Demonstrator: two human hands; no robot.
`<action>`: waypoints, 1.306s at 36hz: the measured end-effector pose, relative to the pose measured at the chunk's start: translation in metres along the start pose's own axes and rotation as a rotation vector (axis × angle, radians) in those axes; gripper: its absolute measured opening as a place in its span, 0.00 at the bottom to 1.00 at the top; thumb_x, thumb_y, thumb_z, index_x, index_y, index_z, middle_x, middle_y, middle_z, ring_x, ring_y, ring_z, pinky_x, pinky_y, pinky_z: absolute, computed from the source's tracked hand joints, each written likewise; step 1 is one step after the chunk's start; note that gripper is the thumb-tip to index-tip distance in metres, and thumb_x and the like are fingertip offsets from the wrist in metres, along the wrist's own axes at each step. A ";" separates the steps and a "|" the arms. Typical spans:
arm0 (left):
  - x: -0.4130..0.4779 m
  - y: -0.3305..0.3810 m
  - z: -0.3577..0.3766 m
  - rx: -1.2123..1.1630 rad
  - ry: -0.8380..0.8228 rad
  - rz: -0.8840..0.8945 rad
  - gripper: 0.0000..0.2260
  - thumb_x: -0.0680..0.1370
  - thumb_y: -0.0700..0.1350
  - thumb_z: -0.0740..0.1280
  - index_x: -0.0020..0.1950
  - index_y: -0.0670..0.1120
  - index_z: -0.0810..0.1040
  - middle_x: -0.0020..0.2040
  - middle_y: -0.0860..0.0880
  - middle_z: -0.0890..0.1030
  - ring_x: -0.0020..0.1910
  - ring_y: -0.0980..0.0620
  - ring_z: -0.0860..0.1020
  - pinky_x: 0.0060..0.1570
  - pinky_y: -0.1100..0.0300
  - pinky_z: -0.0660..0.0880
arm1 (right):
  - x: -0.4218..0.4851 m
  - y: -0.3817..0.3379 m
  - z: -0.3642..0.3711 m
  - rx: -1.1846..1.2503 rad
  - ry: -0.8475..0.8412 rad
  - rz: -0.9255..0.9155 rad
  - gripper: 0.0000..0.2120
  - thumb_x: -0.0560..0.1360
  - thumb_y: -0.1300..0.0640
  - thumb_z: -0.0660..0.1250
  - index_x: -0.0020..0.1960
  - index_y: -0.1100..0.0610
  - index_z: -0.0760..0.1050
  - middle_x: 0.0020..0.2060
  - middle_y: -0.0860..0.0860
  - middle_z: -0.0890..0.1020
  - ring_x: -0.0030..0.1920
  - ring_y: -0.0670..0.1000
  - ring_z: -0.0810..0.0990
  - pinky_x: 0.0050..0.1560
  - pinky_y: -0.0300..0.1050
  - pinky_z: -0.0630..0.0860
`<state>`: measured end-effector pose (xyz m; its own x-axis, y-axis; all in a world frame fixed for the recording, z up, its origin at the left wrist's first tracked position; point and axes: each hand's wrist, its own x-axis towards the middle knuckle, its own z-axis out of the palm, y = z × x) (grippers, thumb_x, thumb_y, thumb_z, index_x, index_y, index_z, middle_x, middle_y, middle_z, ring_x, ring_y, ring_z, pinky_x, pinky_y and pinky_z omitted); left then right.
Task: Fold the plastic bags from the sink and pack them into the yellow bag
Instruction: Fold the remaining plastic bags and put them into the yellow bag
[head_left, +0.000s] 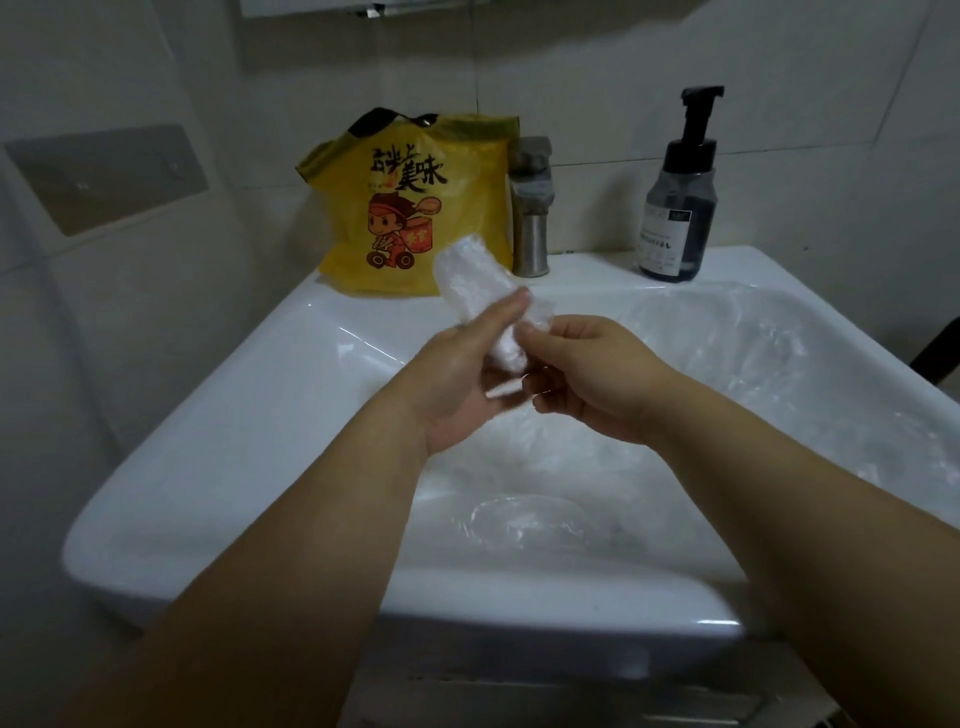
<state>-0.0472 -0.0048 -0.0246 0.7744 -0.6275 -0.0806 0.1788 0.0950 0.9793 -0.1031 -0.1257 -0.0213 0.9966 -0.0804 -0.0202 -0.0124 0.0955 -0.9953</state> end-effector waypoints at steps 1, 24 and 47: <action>-0.001 -0.003 0.003 0.060 -0.048 -0.049 0.27 0.69 0.58 0.71 0.63 0.43 0.77 0.48 0.43 0.82 0.51 0.47 0.80 0.58 0.52 0.76 | 0.000 0.000 0.001 -0.025 0.001 -0.003 0.12 0.81 0.60 0.58 0.49 0.67 0.76 0.39 0.60 0.75 0.37 0.57 0.73 0.33 0.40 0.72; 0.007 0.003 -0.006 -0.188 0.230 0.122 0.08 0.80 0.45 0.65 0.45 0.44 0.81 0.40 0.52 0.83 0.38 0.58 0.79 0.35 0.69 0.76 | -0.001 -0.009 -0.009 0.047 0.038 0.082 0.06 0.79 0.60 0.63 0.53 0.61 0.75 0.45 0.58 0.78 0.37 0.52 0.78 0.38 0.43 0.81; 0.007 0.005 -0.002 -0.122 0.414 0.235 0.02 0.79 0.40 0.65 0.48 0.46 0.74 0.52 0.45 0.79 0.51 0.48 0.79 0.45 0.57 0.79 | 0.003 -0.008 -0.012 -0.149 0.304 -0.158 0.02 0.78 0.61 0.64 0.47 0.58 0.76 0.46 0.53 0.79 0.44 0.51 0.80 0.40 0.39 0.81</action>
<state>-0.0398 -0.0077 -0.0204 0.9741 -0.2206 0.0490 0.0206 0.3025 0.9529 -0.1007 -0.1391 -0.0143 0.9177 -0.3754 0.1301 0.1056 -0.0851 -0.9908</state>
